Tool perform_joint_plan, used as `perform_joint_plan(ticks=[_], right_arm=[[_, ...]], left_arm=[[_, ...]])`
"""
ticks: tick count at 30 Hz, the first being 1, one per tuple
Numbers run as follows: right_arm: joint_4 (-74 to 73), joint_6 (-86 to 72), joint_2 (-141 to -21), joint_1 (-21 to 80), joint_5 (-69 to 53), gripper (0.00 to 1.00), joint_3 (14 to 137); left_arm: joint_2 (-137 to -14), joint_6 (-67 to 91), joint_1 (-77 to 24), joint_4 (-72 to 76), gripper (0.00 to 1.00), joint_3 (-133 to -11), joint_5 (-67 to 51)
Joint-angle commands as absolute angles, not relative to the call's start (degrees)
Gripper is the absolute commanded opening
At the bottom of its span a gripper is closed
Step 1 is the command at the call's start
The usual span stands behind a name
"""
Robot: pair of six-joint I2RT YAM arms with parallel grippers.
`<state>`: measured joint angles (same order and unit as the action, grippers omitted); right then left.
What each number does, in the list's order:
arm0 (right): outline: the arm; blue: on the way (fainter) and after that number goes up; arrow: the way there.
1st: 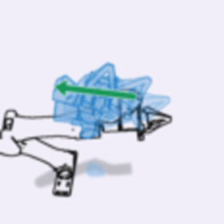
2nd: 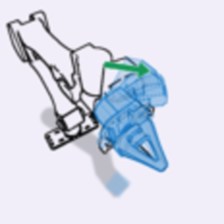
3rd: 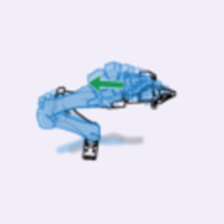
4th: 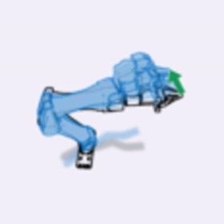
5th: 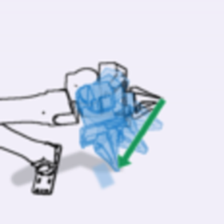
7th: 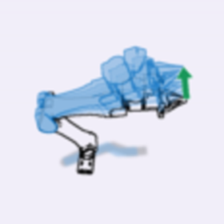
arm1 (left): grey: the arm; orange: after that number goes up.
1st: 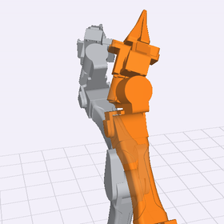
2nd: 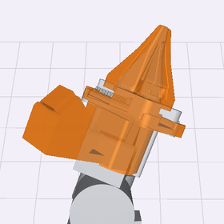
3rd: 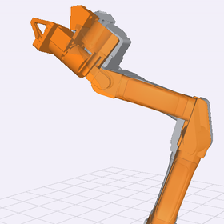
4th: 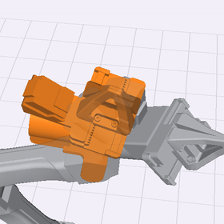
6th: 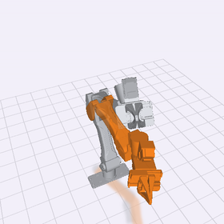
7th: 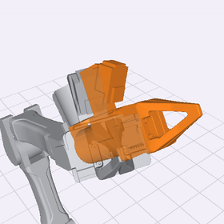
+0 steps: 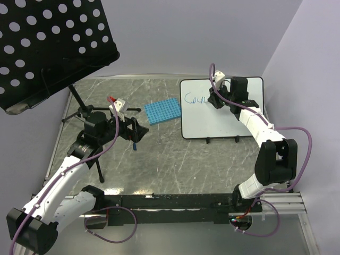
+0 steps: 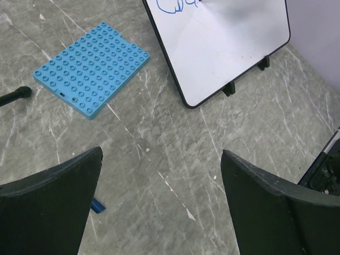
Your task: Write a sentence on the whiteboard
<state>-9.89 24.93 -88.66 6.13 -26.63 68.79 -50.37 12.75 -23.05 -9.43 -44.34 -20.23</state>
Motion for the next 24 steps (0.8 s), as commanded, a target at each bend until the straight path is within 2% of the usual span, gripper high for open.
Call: perform_joint_plan(ticks=[1, 24], right_arm=[[-9.06, 24.61, -88.59, 6.42, -25.75, 0.0, 70.4], [-4.31, 21.01, -88.86, 6.24, -21.27, 0.0, 71.1]], left_arm=[[-49.39, 12.3, -22.85, -8.44, 0.97, -44.56, -20.74], [-49.39, 12.3, -22.85, -8.44, 0.97, -44.47, -20.65]])
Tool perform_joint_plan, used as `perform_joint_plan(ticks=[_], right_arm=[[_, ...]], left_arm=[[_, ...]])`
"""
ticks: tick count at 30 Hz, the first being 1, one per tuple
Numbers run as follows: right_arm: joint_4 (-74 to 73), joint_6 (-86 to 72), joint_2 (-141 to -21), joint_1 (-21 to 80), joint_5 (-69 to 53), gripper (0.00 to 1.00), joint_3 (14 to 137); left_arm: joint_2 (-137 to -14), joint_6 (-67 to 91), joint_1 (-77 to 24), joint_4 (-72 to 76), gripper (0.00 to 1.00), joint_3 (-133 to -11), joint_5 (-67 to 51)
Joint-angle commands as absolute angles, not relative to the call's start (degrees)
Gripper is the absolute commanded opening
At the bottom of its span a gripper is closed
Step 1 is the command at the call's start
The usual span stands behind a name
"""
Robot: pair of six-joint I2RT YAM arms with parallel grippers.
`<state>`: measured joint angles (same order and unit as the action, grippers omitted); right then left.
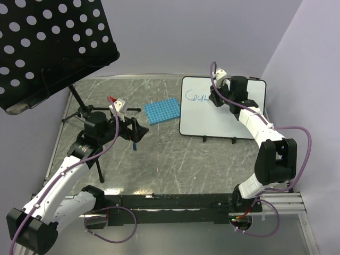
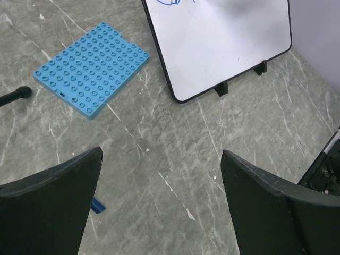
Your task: Write a sentence on the whiteboard
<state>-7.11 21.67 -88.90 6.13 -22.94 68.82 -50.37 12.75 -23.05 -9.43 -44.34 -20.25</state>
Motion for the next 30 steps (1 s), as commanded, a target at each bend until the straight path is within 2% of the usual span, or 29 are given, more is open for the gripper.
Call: perform_joint_plan(ticks=[1, 14, 30], right_arm=[[-4.05, 20.83, -88.77, 6.24, -21.18, 0.0, 70.93], [-3.52, 19.86, -88.33, 5.1, -19.42, 0.0, 70.84], [-3.25, 18.63, -84.11, 3.16, -23.29, 0.0, 68.91]], left_arm=[[-49.31, 12.39, -22.85, -8.52, 0.97, -44.47, -20.65], [-49.04, 12.3, -22.85, -8.53, 0.97, -44.47, -20.65], [-48.87, 12.3, -22.85, -8.53, 0.97, -44.47, -20.83]])
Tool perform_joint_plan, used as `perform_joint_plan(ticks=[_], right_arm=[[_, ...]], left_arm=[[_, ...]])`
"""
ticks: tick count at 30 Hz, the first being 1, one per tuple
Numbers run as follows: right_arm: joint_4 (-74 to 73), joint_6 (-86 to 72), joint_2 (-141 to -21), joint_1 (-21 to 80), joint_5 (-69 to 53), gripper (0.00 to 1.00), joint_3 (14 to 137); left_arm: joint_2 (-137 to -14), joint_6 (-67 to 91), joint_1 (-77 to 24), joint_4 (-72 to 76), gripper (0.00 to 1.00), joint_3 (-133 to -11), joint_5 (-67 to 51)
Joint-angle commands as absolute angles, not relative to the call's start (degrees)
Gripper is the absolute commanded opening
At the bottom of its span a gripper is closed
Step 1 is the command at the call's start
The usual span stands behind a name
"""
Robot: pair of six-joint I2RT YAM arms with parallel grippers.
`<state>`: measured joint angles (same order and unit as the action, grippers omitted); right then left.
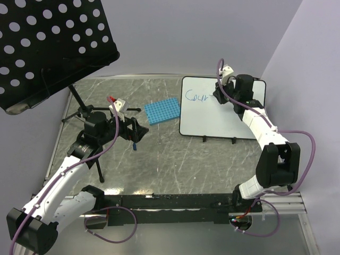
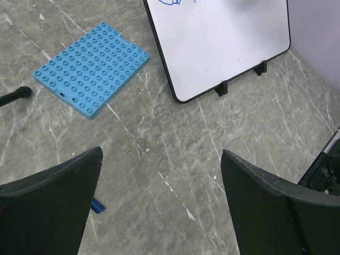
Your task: Write a sentence on the whiteboard
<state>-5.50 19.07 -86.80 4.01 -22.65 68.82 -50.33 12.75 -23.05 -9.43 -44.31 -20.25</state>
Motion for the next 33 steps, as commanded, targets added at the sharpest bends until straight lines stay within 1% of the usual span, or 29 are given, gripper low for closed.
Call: perform_joint_plan(ticks=[1, 14, 33], right_arm=[[-3.34, 18.63, -84.29, 2.99, -23.2, 0.0, 68.91], [-4.66, 19.25, -87.18, 2.81, -21.89, 0.0, 69.87], [-4.57, 18.02, -90.09, 2.81, -23.9, 0.0, 71.37]], left_arm=[[-48.87, 12.3, -22.85, -8.53, 0.97, -44.47, -20.83], [-48.78, 12.31, -22.85, -8.53, 0.97, -44.47, -20.83], [-48.96, 12.39, -22.85, -8.44, 0.97, -44.47, -20.83]])
